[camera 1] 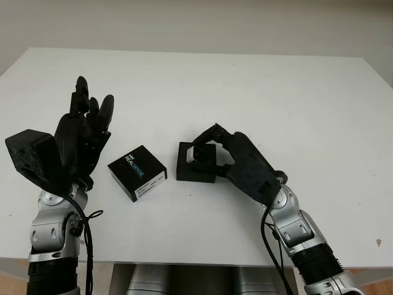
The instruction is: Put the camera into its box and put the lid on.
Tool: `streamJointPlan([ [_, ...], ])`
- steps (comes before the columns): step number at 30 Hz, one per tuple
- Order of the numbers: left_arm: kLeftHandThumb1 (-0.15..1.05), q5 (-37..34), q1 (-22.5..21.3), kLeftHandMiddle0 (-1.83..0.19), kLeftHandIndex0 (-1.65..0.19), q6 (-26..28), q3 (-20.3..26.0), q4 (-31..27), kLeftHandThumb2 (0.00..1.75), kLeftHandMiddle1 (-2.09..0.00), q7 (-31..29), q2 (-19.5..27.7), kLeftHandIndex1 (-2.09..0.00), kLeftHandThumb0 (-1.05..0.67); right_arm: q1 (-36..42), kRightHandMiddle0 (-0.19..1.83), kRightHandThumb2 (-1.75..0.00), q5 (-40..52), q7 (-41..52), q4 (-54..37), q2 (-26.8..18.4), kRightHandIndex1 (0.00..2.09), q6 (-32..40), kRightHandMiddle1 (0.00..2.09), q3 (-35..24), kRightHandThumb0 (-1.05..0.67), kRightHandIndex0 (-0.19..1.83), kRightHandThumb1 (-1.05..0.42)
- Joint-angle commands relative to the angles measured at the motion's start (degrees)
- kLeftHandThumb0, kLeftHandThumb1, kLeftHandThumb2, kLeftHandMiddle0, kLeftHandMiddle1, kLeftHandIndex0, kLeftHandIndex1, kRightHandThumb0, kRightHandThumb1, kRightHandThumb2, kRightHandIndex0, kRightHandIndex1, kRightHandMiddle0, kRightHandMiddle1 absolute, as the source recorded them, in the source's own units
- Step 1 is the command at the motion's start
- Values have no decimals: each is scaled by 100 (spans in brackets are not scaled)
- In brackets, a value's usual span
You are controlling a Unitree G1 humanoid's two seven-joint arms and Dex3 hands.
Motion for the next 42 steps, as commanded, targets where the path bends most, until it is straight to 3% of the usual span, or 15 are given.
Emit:
streamJointPlan([
  [1,105,-15,40,19,19,-40,41,-113,31,-3,-11,33,-4,-69,16,45,-5,-116,-92,139,-114,11,-160,145,27,-40,44,-91],
  [17,105,10,87,19,18,-64,23,-140,30,-5,20,5,-5,-69,-40,38,-5,-164,-413,562,-137,11,-1015,155,10,-37,47,-92],
  [26,105,42,102,19,18,-121,-6,-109,31,-5,37,2,-5,-69,-70,37,-5,347,-627,876,242,10,-1085,152,-234,-35,47,-91],
  [42,105,-16,158,19,19,-129,18,-89,33,-2,-31,3,-2,-68,-106,37,-5,1417,-54,413,572,8,-359,153,-689,-44,46,-93],
])
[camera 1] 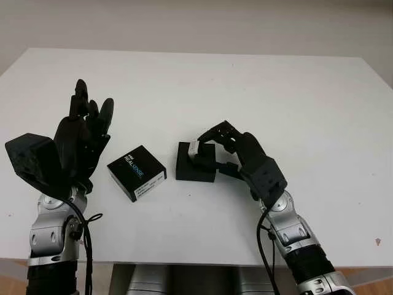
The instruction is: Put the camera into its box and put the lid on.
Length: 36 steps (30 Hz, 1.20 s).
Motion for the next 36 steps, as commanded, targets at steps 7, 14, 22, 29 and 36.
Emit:
streamJointPlan([
  [7,105,-13,3,19,19,-55,12,-34,32,-1,-35,18,-2,-69,-83,37,-5,537,319,-541,195,7,692,156,-252,-45,44,-93],
  [14,105,12,7,19,19,-77,-7,-39,33,-1,-5,-16,-2,-69,-134,33,-6,789,628,-855,145,5,1153,159,-327,-43,40,-94],
  [22,105,-6,10,19,19,-63,3,-74,32,-2,39,-32,-2,-69,-348,29,-5,942,1244,-1318,-233,3,2105,161,-381,-41,35,-94],
  [29,105,-24,-1,19,19,-35,-4,-56,34,0,-9,-7,-1,-68,-554,34,-5,904,1533,-1222,-602,4,2249,160,-406,-42,36,-93],
  [36,105,-12,-5,19,19,-55,2,-50,33,0,-1,-4,-1,-69,-638,35,-5,905,1635,-1147,-718,4,2144,160,-437,-42,36,-92],
])
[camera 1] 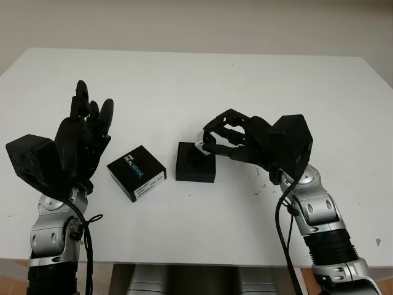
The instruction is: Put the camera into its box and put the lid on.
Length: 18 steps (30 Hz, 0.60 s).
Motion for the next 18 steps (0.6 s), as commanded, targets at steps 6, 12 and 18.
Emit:
streamJointPlan([
  [6,105,7,4,19,19,-13,-1,-67,33,-1,12,6,-2,-69,-228,35,-5,-27,84,60,-125,4,-25,161,-13,-42,36,-93],
  [12,105,35,16,19,19,-50,-14,-47,34,0,1,8,-1,-70,-262,34,-5,-78,219,105,-169,4,-11,163,51,-43,35,-93],
  [18,105,19,20,19,19,-58,-1,-68,34,0,40,-29,-1,-68,-309,35,-5,-163,266,145,-181,4,91,164,129,-43,34,-92],
])
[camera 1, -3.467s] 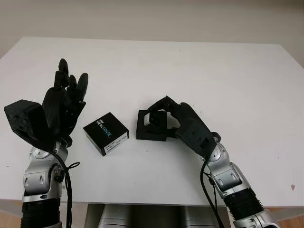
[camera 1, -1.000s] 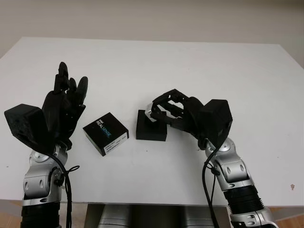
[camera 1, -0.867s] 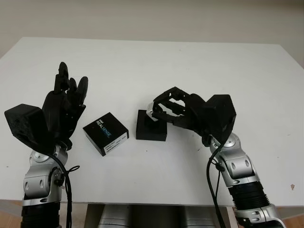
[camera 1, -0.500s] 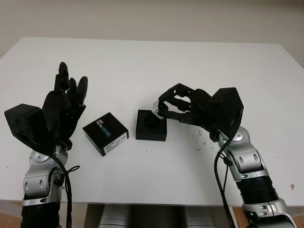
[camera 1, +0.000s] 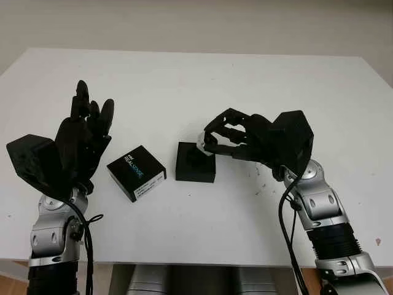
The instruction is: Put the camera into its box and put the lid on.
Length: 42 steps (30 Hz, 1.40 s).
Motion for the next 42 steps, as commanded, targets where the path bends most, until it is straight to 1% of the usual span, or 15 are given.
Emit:
streamJointPlan([
  [1,105,17,26,19,19,-46,4,-79,34,-1,25,-26,-1,-69,-125,35,-5,-36,13,-16,-44,4,39,163,34,-43,34,-92],
  [9,105,-24,29,19,19,-46,8,-72,34,0,-16,-20,0,-69,-108,35,-5,-158,36,-10,-53,4,19,164,138,-42,34,-92],
  [20,105,-17,21,19,19,-73,20,-42,32,0,23,-41,-1,-71,-105,35,-5,-290,76,147,-58,5,-197,168,244,-44,34,-92],
  [42,105,-57,42,19,19,-26,28,-67,31,0,12,-65,-1,-71,-82,34,-5,-510,48,365,-85,5,-410,166,295,-43,34,-93],
])
